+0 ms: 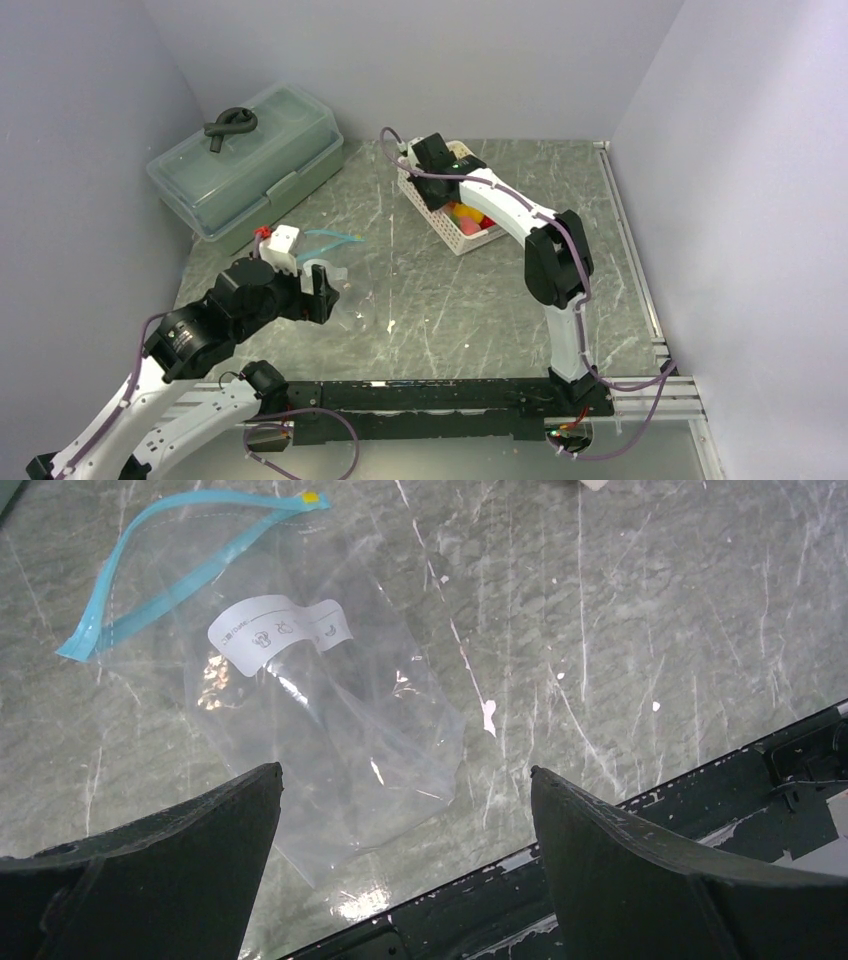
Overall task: Place the food in the zip-top bag and seal the zipper
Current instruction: Move the bin to the center of the board.
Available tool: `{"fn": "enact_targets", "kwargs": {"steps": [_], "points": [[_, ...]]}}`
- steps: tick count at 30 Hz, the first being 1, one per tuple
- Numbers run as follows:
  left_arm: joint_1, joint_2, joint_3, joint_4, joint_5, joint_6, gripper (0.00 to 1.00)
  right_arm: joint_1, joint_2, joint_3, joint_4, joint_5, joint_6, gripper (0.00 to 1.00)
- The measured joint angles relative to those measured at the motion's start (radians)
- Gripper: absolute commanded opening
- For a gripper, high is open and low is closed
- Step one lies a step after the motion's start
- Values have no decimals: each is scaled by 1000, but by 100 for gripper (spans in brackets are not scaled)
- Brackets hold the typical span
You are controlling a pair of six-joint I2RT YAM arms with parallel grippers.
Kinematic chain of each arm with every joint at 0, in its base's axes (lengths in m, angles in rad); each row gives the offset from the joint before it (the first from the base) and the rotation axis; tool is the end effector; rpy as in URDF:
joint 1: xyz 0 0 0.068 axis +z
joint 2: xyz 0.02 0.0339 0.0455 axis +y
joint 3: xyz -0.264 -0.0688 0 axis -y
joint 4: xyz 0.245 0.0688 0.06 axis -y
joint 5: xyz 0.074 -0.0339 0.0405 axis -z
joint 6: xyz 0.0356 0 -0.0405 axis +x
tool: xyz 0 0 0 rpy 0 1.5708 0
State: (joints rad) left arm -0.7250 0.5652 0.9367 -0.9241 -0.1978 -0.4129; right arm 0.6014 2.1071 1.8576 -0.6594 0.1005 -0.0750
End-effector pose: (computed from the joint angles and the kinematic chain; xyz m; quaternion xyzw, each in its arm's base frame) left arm 0.0767 -0.0586 0.3426 0.0875 0.8658 -0.1887 0.4551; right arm 0.3932 0.2655 0.2518 -0.2980 0.8965 0.0386 0.3257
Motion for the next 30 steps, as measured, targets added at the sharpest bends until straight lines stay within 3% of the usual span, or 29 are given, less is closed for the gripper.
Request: {"fn": "enact_targets", "kwargs": {"steps": [30], "points": [[0, 122, 0, 62, 30, 4, 99, 1, -374, -612, 94, 179, 343, 0]]}}
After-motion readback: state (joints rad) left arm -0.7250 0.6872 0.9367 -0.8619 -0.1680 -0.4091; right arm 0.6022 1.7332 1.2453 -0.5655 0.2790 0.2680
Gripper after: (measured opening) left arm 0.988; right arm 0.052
